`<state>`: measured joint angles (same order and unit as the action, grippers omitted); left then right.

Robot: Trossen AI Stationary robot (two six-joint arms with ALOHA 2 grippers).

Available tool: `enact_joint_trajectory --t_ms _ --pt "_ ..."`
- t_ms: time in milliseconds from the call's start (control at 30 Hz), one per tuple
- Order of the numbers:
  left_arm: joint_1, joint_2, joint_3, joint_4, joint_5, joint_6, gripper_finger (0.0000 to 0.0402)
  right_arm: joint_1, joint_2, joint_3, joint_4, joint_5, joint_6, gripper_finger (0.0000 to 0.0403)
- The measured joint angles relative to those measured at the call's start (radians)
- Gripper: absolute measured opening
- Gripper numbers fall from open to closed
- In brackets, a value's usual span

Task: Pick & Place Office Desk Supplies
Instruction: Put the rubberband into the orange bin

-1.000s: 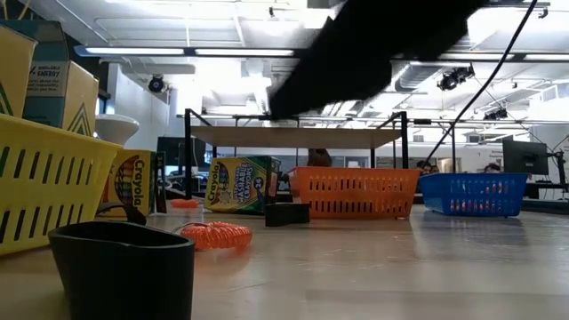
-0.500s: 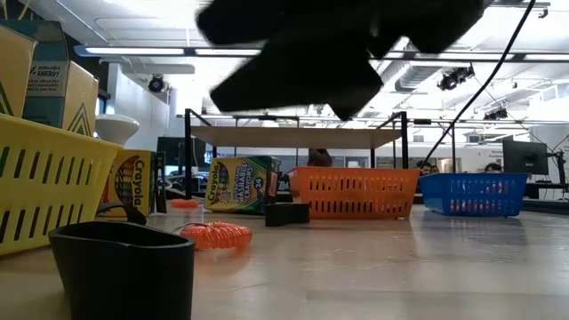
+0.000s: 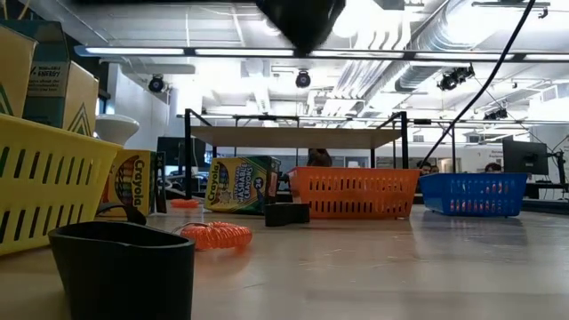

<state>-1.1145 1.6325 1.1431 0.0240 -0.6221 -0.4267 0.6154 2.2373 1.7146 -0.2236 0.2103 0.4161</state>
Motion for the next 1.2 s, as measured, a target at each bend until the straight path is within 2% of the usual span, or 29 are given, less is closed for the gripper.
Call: enact_joint_trajectory --t_ms 167,400,600,1200 --pt "-0.006 0.0 0.0 -0.001 0.0 -0.016 0.012 -0.024 0.015 0.01 -0.074 0.003 0.031 0.0174" --pt "-0.008 0.0 0.0 -0.002 0.002 -0.016 0.012 -0.011 0.015 0.011 -0.058 -0.004 0.005 0.0174" --pt "-0.008 0.0 0.0 -0.002 0.002 -0.019 0.012 -0.022 0.065 0.01 -0.026 -0.023 0.002 0.0174" --pt "-0.009 0.0 0.0 -0.002 -0.002 -0.019 0.012 -0.043 0.11 0.015 -0.097 -0.012 0.057 0.0173"
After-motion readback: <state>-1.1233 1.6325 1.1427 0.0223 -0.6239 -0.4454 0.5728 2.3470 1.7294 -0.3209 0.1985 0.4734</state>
